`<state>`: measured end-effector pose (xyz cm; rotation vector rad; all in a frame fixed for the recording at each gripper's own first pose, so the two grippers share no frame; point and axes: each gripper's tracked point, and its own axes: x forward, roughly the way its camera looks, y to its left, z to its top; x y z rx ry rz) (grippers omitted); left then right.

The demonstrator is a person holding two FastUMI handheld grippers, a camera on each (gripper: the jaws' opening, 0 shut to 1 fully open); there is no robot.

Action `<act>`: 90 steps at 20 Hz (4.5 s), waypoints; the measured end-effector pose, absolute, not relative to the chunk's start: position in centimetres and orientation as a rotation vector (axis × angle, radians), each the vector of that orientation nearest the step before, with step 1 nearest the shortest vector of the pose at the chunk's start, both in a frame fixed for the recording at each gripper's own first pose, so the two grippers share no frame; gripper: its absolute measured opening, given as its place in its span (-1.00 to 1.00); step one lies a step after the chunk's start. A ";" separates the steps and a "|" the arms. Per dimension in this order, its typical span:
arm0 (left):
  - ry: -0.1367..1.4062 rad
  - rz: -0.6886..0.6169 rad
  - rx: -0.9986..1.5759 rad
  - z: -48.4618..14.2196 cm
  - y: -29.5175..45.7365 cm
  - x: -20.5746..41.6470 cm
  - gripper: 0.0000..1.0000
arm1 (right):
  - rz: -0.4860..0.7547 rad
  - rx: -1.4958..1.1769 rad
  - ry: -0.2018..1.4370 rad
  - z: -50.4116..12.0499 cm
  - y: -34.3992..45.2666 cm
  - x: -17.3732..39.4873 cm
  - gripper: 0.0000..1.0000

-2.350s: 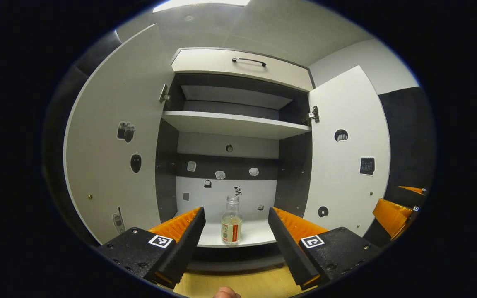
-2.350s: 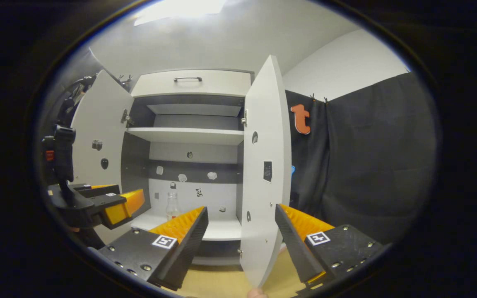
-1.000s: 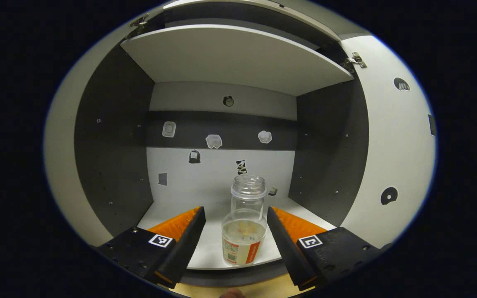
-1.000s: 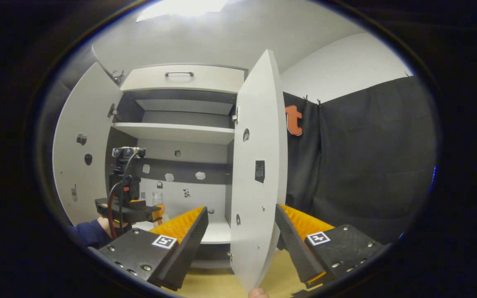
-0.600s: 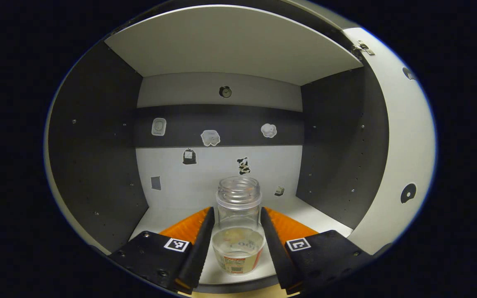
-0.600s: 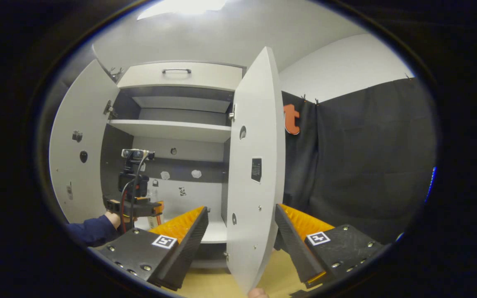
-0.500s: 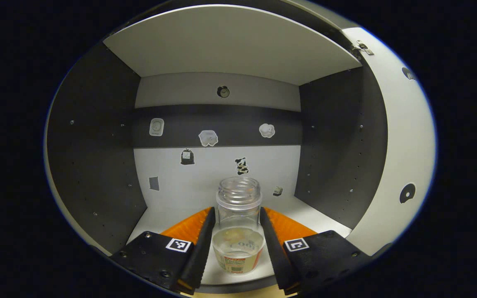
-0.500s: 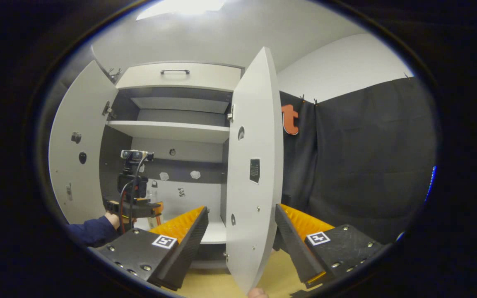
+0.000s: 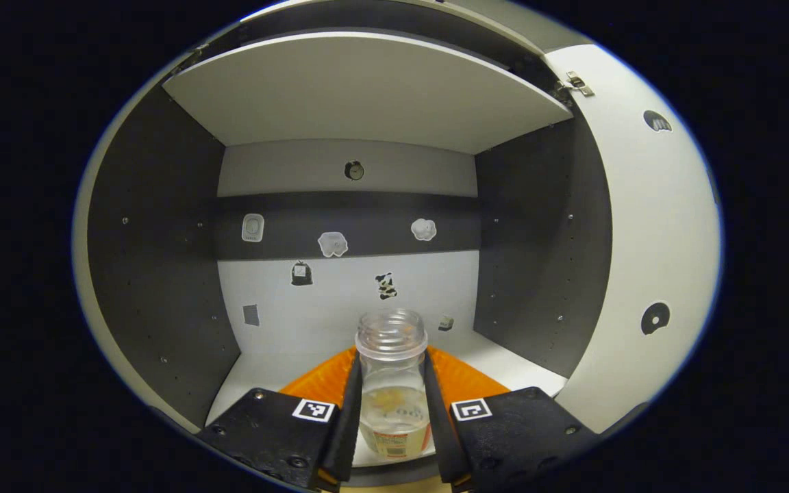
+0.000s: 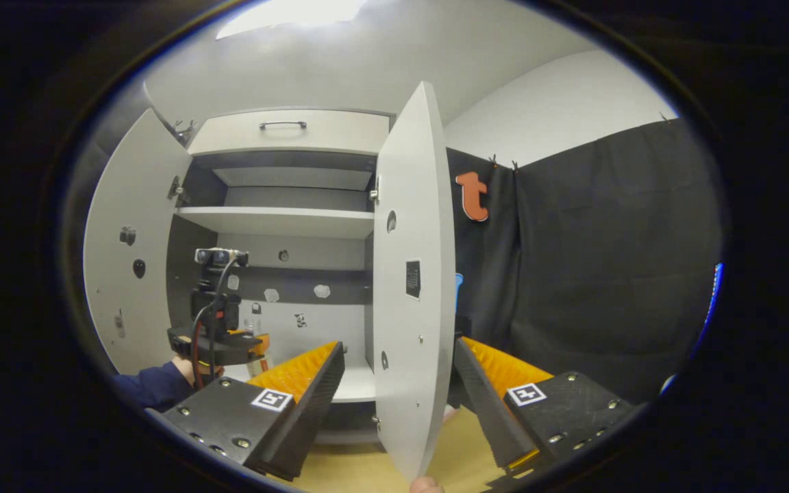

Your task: Grasp the bottle in the cabinet with the left hand and place it on the coaster, then close the right door with the right hand and the left door with the left hand.

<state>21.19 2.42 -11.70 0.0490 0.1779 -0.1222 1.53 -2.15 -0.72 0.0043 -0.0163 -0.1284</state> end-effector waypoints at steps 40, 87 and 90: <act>0.616 -0.602 0.071 -42.1 -9.6 -8.8 -0.02 | -0.152 0.014 -0.029 -0.5 -3.7 -4.5 0.96; 0.437 -0.617 0.048 -33.0 -8.5 -14.0 0.37 | -0.132 0.080 0.043 -3.3 -3.3 -5.0 0.97; 0.362 -0.592 0.044 -28.6 -7.9 -13.3 0.37 | -0.137 0.088 0.045 -3.6 -3.5 -5.0 0.97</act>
